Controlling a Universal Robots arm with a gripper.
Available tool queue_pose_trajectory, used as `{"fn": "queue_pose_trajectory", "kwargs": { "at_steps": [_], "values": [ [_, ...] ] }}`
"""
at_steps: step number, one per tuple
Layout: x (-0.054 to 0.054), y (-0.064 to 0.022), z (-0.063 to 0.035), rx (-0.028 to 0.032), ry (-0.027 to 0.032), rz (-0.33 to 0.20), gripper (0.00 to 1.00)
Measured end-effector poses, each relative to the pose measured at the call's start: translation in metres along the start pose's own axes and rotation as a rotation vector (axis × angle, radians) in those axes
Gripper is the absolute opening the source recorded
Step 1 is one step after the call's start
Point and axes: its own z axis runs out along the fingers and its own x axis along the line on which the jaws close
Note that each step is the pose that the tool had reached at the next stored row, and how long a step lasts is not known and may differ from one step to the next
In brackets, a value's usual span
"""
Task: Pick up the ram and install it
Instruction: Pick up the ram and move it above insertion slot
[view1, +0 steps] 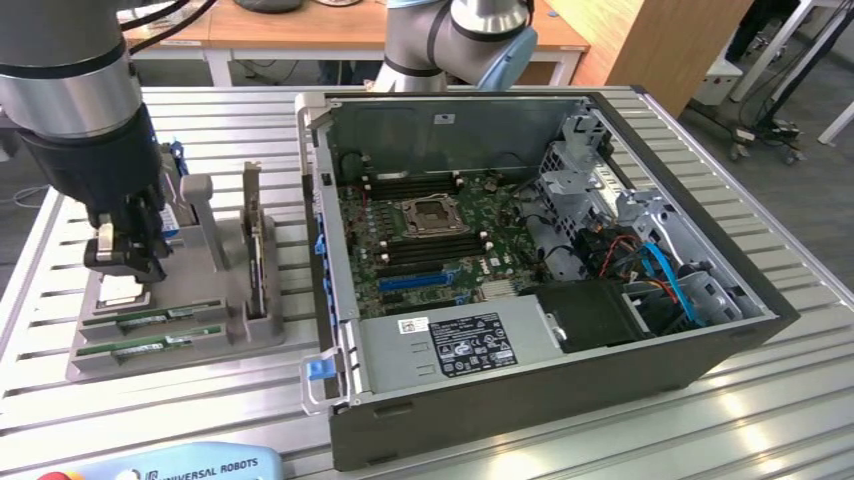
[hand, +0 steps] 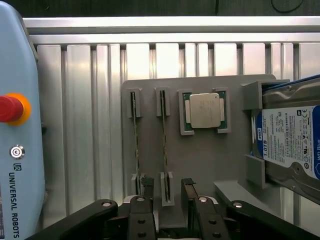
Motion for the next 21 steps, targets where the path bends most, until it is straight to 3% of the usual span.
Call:
{"fn": "queue_pose_trajectory", "kwargs": {
  "at_steps": [13,21],
  "values": [
    [0.0,-0.0007,0.0164,-0.0081,0.0003,0.0,0.35],
    [0.0,-0.0008,0.0186,-0.0085,0.0003,0.0,0.35]
  ]
}}
